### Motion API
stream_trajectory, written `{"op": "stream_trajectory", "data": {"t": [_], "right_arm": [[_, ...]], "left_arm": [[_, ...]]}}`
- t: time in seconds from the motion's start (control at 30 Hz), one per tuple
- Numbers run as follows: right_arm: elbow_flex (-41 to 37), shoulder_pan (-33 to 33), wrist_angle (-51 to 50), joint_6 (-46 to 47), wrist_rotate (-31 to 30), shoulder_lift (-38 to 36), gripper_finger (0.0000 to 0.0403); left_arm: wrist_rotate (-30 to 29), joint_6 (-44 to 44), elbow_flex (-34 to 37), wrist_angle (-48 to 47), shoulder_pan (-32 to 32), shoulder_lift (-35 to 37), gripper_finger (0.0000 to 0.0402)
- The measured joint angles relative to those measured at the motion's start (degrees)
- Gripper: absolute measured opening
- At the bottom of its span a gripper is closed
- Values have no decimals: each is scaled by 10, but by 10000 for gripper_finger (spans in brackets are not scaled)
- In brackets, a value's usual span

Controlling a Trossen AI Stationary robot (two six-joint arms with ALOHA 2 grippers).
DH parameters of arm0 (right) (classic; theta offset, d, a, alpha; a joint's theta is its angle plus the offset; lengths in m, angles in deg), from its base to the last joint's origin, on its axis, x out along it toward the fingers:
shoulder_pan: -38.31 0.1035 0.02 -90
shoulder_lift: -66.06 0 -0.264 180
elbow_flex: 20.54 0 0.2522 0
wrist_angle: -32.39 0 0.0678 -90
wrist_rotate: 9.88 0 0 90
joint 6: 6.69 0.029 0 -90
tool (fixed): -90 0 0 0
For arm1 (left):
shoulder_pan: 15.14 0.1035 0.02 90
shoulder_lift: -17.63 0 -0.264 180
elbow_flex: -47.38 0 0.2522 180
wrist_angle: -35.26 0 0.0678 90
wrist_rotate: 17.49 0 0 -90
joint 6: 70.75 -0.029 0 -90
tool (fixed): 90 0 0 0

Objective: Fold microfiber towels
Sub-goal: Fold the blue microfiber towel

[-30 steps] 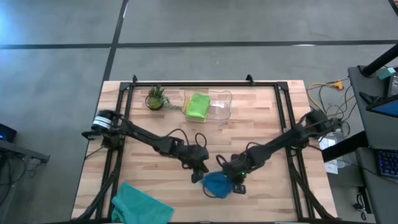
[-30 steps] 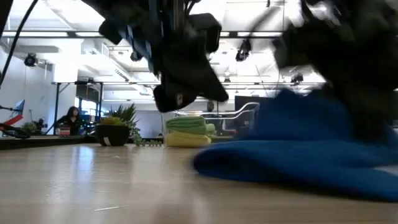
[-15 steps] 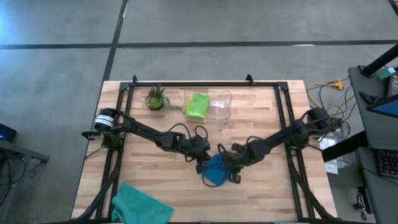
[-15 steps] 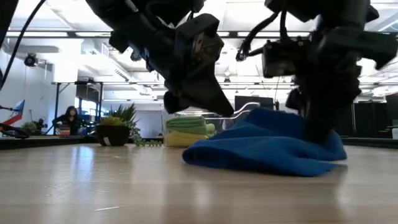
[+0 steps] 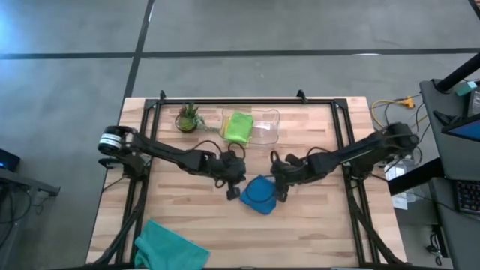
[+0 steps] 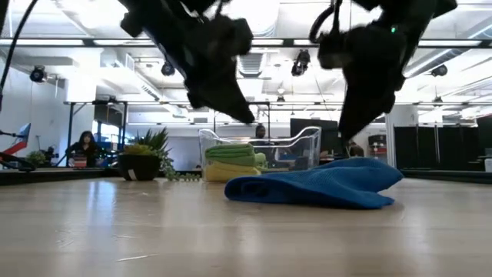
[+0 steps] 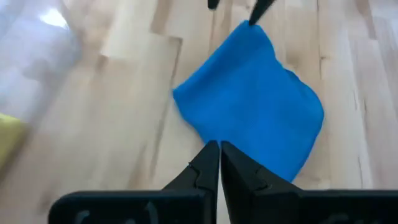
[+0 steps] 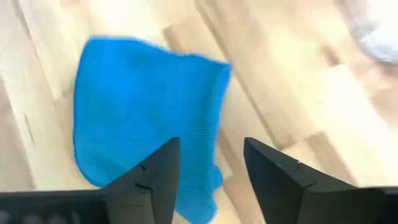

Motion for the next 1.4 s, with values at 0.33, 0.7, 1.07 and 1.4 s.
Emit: {"op": "stream_trajectory", "data": {"t": [0.33,0.7,1.07,1.4], "right_arm": [[-96,112,251,134,-26,-40,182],[-97,161,207,316,-87,27,168],[-83,175,177,345,-91,45,168],[-68,173,187,356,-84,89,168]], "left_arm": [[147,-38,173,186,14,129,0],[265,57,173,377,49,-23,0],[193,-52,-4,334,53,-180,0],[98,-48,-25,280,61,-228,0]]}}
